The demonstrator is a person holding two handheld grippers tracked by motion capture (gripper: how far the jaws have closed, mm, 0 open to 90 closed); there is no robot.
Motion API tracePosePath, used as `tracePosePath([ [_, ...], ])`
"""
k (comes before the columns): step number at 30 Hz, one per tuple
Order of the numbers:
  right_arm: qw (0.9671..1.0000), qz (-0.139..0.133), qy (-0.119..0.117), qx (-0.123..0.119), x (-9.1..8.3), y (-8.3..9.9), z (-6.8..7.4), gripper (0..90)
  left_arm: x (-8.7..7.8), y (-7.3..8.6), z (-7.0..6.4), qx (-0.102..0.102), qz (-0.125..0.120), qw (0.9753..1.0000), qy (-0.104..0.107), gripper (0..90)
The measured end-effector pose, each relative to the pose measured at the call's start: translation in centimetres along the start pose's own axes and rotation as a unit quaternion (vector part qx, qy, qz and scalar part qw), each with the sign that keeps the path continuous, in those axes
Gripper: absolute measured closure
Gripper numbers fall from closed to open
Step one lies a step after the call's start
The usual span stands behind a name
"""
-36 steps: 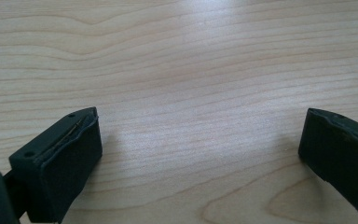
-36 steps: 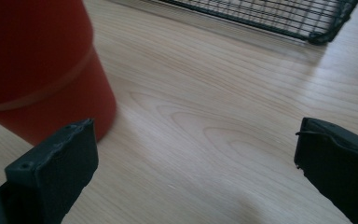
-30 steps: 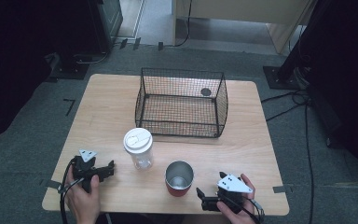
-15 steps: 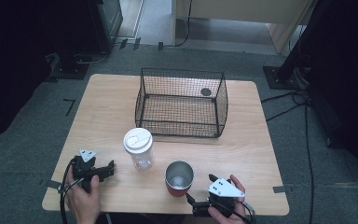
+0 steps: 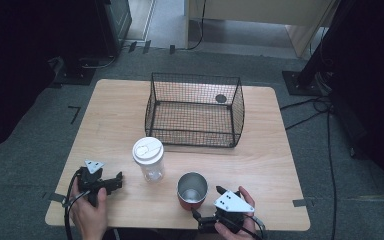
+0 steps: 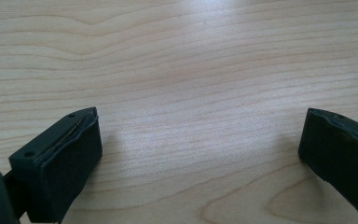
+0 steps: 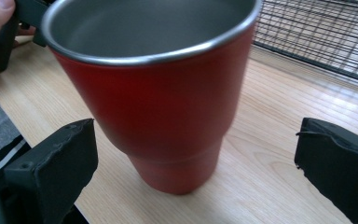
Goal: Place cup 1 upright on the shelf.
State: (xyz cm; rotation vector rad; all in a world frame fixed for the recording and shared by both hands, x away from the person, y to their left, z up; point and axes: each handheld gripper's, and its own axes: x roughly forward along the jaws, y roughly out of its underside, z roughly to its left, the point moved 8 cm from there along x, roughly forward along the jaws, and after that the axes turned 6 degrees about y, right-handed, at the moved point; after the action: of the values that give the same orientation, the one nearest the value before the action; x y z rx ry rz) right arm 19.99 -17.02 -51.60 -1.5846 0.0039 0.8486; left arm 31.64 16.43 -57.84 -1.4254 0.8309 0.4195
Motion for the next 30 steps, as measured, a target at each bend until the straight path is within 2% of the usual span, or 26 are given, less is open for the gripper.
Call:
tracePosePath([
  [6, 0.9999, -0.013, 0.005, -0.004, 0.4, -0.4, 0.9, 0.0, 0.0, 0.0, 0.0, 0.000, 0.000, 1.0000, 0.000, 0.0],
  [10, 0.9997, -0.018, 0.007, 0.015, 0.9, -0.7, 1.3, 0.0, 0.0, 0.0, 0.0, -0.001, 0.000, 1.0000, 0.000, 0.0],
  [17, 0.9990, -0.043, 0.016, -0.003, 1.7, -1.1, 2.2, 0.7, 0.0, 0.0, 0.0, -0.001, 0.000, 1.0000, 0.000, 0.0],
  [19, 0.9982, -0.054, 0.027, 0.004, 1.9, -1.4, 2.4, 3.4, 0.0, 0.0, 0.0, -0.001, 0.000, 1.0000, 0.000, 0.0],
  [24, 0.9974, -0.057, 0.038, 0.022, 2.0, -1.7, 2.4, 6.6, 0.0, 0.0, 0.0, -0.001, 0.000, 1.0000, 0.000, 0.0],
  [30, 0.9973, -0.050, 0.049, 0.020, 2.6, -2.1, 2.5, 5.2, 0.0, 0.0, 0.0, -0.001, 0.000, 1.0000, 0.000, 0.0],
])
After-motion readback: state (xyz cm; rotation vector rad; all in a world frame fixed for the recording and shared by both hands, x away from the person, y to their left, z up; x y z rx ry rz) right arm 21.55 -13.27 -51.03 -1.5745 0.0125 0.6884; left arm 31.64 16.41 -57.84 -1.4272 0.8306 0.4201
